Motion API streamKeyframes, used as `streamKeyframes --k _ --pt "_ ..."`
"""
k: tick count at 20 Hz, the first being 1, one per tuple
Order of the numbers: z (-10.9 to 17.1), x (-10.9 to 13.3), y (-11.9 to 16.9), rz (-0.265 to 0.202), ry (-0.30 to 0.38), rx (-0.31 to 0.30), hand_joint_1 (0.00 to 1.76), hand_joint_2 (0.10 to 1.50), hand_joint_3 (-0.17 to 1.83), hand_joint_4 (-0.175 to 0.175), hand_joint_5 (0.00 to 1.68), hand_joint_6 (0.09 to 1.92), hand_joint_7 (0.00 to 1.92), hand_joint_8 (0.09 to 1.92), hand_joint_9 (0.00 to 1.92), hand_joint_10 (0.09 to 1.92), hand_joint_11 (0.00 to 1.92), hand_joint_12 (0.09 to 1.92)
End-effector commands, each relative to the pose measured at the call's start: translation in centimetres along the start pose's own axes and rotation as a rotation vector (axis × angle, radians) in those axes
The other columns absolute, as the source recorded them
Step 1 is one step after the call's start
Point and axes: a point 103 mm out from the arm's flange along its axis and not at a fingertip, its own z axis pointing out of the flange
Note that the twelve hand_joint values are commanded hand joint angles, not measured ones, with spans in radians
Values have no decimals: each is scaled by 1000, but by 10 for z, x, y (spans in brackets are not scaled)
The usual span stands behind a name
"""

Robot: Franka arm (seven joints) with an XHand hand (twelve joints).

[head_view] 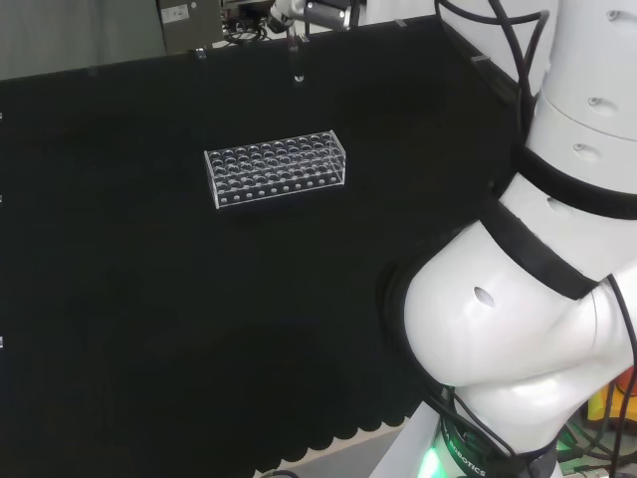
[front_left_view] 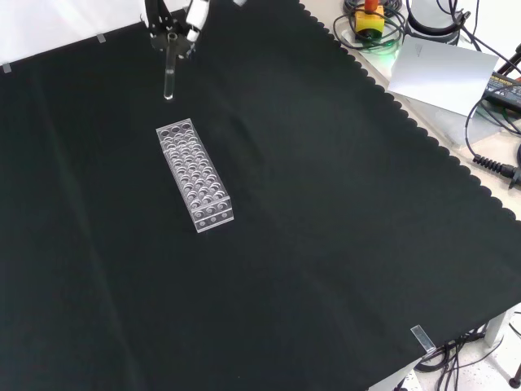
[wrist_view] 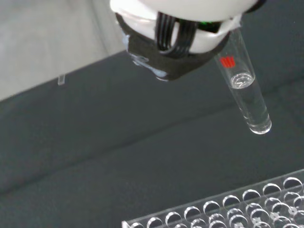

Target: Shake the test tube.

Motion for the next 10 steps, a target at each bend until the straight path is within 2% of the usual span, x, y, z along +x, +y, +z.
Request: streamKeyframes --k 1,5,10 --pt "-36 4 -14 -2 60 -31 1428 857 147 -175 1432 187 1852 146 1444 231 1280 827" --pt "-40 16 -24 -29 54 -36 1428 858 146 -175 1431 187 1852 146 1443 233 1280 827" --pt "-34 53 -41 -92 92 -10 1428 859 144 -175 1431 188 1852 146 1442 235 1280 827"
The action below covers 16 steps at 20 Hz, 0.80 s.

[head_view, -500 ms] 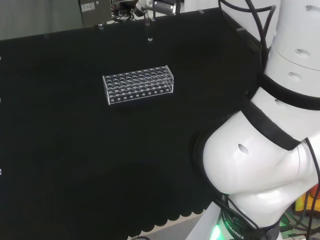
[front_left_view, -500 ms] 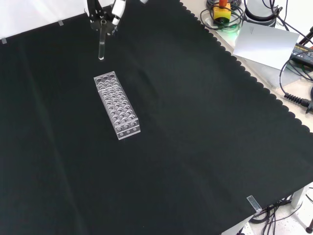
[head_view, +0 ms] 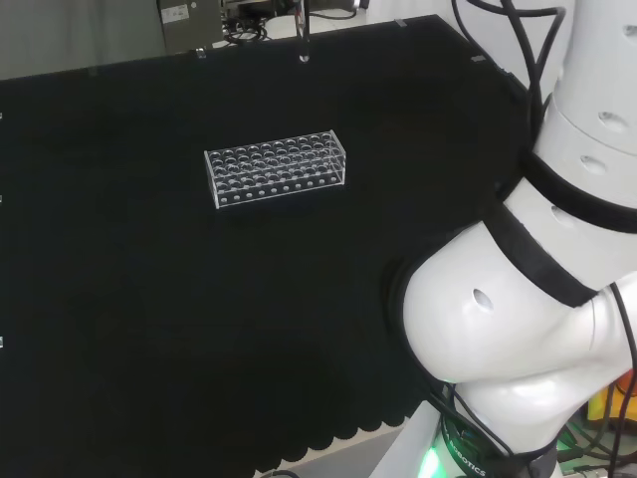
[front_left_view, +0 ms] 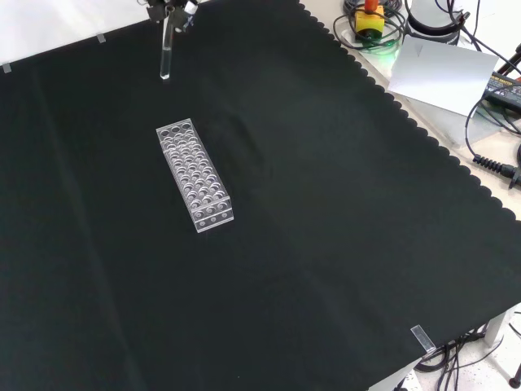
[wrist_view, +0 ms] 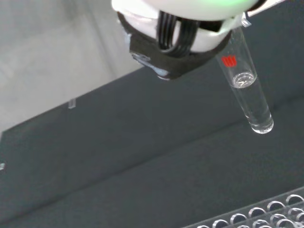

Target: Shake the test tube.

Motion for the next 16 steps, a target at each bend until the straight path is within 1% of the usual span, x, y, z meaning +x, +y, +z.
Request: streamKeyframes --k 1,5,8,11,13,15,16 --pt "6 59 -31 -105 57 43 1428 859 144 -175 1431 188 1852 146 1442 235 1280 827" --pt "18 97 -48 -172 114 98 1428 860 143 -175 1430 189 1852 146 1441 237 1280 827" --pt "27 121 -59 -217 135 131 1428 860 142 -175 1430 189 1852 146 1440 238 1279 827" --pt "33 139 -68 -252 147 153 1428 861 141 -175 1430 190 1852 146 1440 240 1278 827" --pt "34 138 -71 -263 143 161 1428 861 140 -175 1430 190 1852 146 1439 241 1278 827" --pt "35 129 -71 -251 129 162 1428 862 140 -175 1429 190 1852 146 1439 242 1278 827" --pt "35 121 -69 -236 117 160 1428 862 139 -175 1429 190 1852 146 1438 242 1278 828"
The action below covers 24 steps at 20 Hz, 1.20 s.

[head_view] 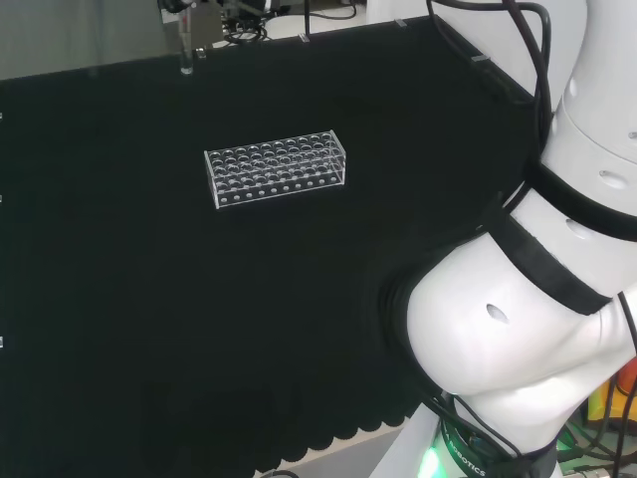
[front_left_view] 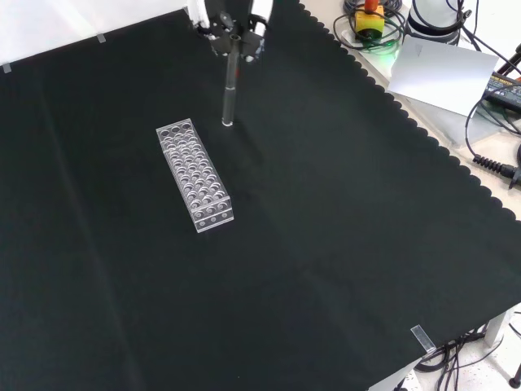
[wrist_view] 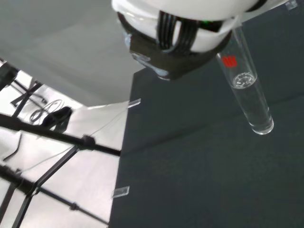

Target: Shake the test tube.

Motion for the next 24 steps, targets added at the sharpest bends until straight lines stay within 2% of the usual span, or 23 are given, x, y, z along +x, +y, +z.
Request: streamKeyframes --k 1,5,12,16,20,22,24 --pt "0 -20 -6 30 -31 10 1428 862 139 -175 1429 191 1852 146 1438 243 1277 828" --pt "-9 -62 -11 115 -103 -9 1428 862 138 -175 1429 191 1852 146 1438 244 1277 828" --pt "-39 -162 -34 340 -198 -62 1428 863 137 -175 1428 192 1852 146 1436 247 1276 830" --pt "-63 -209 -50 459 -235 -112 1428 864 136 -175 1428 193 1852 146 1436 248 1276 830" --pt "-86 -238 -58 531 -267 -154 1428 864 135 -175 1428 194 1852 145 1435 249 1275 831" --pt "-95 -243 -58 545 -265 -169 1428 864 135 -175 1428 194 1852 145 1435 250 1275 831" --pt "-97 -242 -56 541 -256 -173 1428 865 134 -175 1427 194 1853 145 1434 251 1274 831"
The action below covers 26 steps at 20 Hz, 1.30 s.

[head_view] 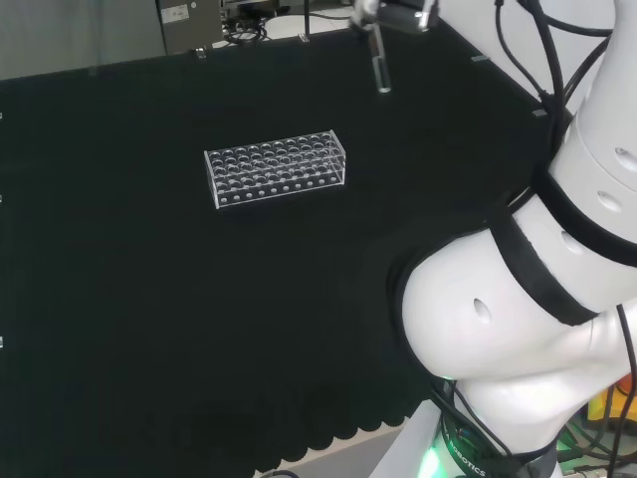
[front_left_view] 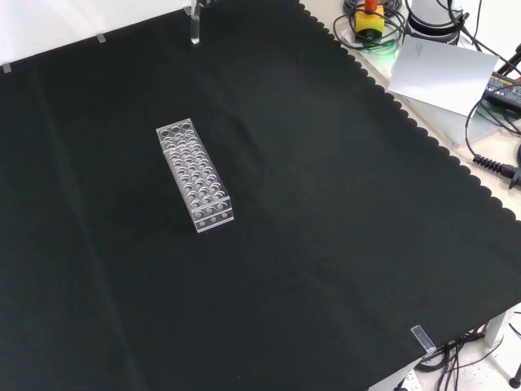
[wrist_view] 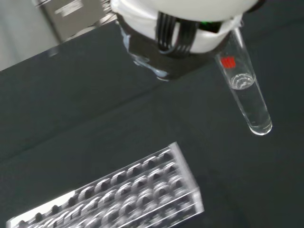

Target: Shake the test tube.

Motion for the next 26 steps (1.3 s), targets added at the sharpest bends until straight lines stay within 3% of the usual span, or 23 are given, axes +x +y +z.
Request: streamKeyframes --k 1,6,17,22,26 --pt "-14 -14 8 34 10 -34 1428 865 134 -175 1427 194 1852 145 1434 251 1274 831" --pt "0 25 1 -49 52 0 1428 865 133 -175 1427 195 1852 145 1434 253 1274 832" --pt "26 149 -30 -283 190 108 1428 866 132 -175 1426 197 1853 145 1432 256 1273 833" --pt "25 183 -44 -369 265 153 1428 866 131 -175 1426 198 1853 145 1432 257 1272 834" --pt "24 189 -45 -390 267 155 1428 867 131 -175 1425 199 1853 145 1431 258 1272 835"
